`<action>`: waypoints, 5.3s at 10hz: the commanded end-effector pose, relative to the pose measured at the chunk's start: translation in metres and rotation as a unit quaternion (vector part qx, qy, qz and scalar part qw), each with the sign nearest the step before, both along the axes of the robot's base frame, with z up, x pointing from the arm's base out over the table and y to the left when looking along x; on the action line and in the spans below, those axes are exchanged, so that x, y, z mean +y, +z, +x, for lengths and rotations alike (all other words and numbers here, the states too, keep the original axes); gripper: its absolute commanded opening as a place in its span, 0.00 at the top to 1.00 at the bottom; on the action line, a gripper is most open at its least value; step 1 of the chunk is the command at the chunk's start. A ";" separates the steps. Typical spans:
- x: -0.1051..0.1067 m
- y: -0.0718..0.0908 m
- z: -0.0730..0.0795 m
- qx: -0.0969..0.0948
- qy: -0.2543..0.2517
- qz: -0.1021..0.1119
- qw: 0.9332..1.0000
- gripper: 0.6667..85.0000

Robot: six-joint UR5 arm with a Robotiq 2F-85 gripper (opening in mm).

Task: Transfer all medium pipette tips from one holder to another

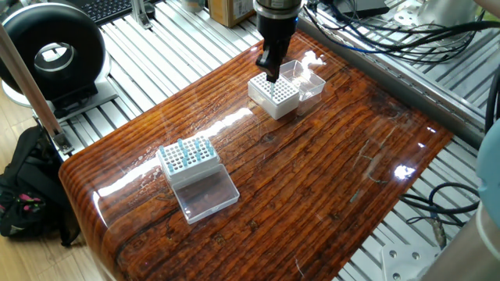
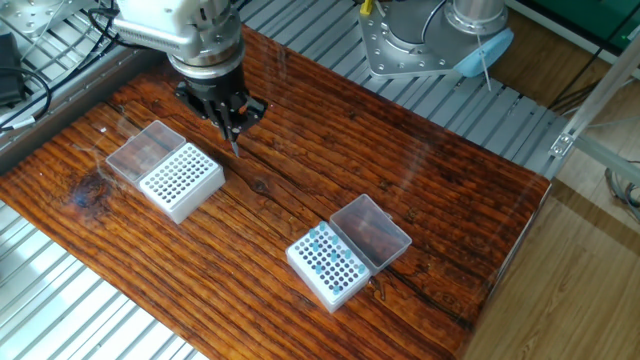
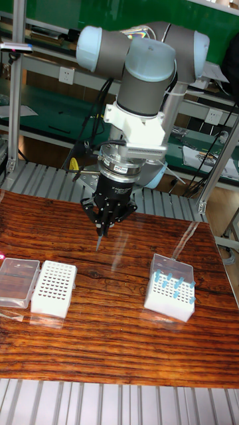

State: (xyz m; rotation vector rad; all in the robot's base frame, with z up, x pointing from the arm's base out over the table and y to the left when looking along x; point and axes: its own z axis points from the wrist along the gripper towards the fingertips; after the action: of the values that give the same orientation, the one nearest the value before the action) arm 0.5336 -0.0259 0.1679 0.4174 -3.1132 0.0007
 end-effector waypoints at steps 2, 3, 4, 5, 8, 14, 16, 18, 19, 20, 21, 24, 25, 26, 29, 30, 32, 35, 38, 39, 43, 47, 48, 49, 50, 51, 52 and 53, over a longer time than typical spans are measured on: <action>-0.034 0.005 0.010 -0.006 -0.006 -0.001 1.000 0.96; -0.049 0.005 0.015 -0.006 0.012 0.005 1.000 0.96; -0.065 0.005 0.018 -0.006 0.028 0.008 1.000 0.96; -0.078 0.004 0.019 -0.006 0.040 0.008 0.999 0.96; -0.118 -0.002 0.022 -0.012 0.072 -0.001 0.997 0.96; -0.115 -0.015 0.034 -0.025 0.073 0.005 0.997 0.94; -0.110 -0.018 0.035 -0.026 0.068 0.005 0.997 0.94; -0.101 -0.018 0.036 -0.028 0.062 0.006 0.998 0.93; -0.100 -0.018 0.036 -0.029 0.060 0.003 0.998 0.93; -0.099 -0.019 0.036 -0.029 0.060 0.003 0.998 0.93; -0.099 -0.019 0.036 -0.029 0.060 0.003 0.998 0.93; -0.098 -0.027 0.033 -0.028 0.057 0.000 0.998 0.93; -0.097 -0.031 0.031 -0.030 0.054 0.001 0.998 0.93; -0.097 -0.033 0.031 -0.031 0.053 -0.001 0.998 0.93; -0.100 -0.039 0.025 -0.029 0.055 -0.007 0.998 0.93; -0.100 -0.041 0.023 -0.029 0.054 -0.007 0.998 0.93; -0.100 -0.042 0.022 -0.029 0.052 -0.005 0.998 0.93; -0.101 -0.042 0.022 -0.030 0.052 -0.007 0.998 0.93; -0.100 -0.046 0.021 -0.030 0.053 -0.008 0.998 0.93; -0.100 -0.046 0.021 -0.029 0.053 -0.009 0.998 0.93; -0.097 -0.047 0.020 -0.030 0.051 -0.005 0.998 0.93; -0.097 -0.048 0.019 -0.028 0.051 -0.006 0.998 0.93; -0.097 -0.048 0.019 -0.028 0.051 -0.007 0.998 0.93; -0.098 -0.048 0.019 -0.028 0.051 -0.008 0.998 0.93; -0.098 -0.049 0.018 -0.027 0.051 -0.009 0.998 0.93; -0.099 -0.049 0.017 -0.026 0.052 -0.010 0.998 0.93; -0.100 -0.049 0.016 -0.026 0.052 -0.011 0.998 0.93; -0.100 -0.049 0.016 -0.026 0.052 -0.011 0.998 0.93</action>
State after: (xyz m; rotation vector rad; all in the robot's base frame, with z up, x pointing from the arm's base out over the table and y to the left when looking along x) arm 0.5497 -0.1269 0.1180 0.5936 -3.1279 0.0575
